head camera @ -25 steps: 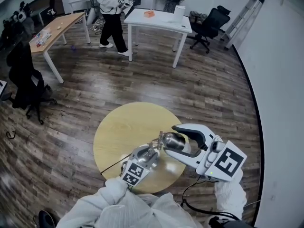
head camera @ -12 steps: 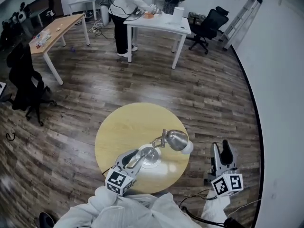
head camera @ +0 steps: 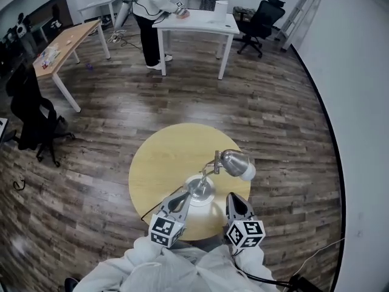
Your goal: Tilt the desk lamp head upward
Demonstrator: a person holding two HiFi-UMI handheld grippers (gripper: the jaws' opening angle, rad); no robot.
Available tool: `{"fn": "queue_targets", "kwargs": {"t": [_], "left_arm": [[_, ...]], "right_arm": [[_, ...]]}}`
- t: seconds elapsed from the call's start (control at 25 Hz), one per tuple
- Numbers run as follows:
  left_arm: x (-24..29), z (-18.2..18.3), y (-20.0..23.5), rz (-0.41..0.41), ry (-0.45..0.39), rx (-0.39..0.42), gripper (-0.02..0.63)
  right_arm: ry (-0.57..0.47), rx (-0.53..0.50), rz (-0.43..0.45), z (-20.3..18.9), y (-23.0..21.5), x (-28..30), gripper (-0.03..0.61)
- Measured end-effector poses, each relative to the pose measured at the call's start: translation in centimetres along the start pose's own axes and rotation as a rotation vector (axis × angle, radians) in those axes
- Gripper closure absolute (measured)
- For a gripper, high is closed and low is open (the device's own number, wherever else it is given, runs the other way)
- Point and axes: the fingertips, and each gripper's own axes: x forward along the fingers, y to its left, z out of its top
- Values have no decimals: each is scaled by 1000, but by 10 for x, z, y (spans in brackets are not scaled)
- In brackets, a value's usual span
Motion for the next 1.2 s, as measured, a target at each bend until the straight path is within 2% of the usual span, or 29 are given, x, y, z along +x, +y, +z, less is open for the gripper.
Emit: {"fn": "queue_targets", "kwargs": {"t": [0.24,0.52,0.72,0.96,1.2], "left_arm": [[-9,-5,-8,-35,-5,-21,612],[-33,14,-19,-20,-57,-20,612],[-71,0,-43,-8,-88,-4,612],[-133,-38,-92,6,-69,-8,612],[-193,-54,-136,-6,-59,-10,612]], "right_arm": [[-18,20,-43,-5,12,-8,565],[-40,-11,-74,1,24,-39,565],[-15,-18,-82,-36,45,-86,565],[13,67,-145,-98,52,-165,565],[0,100,-156,-119,72,-226,565]]}}
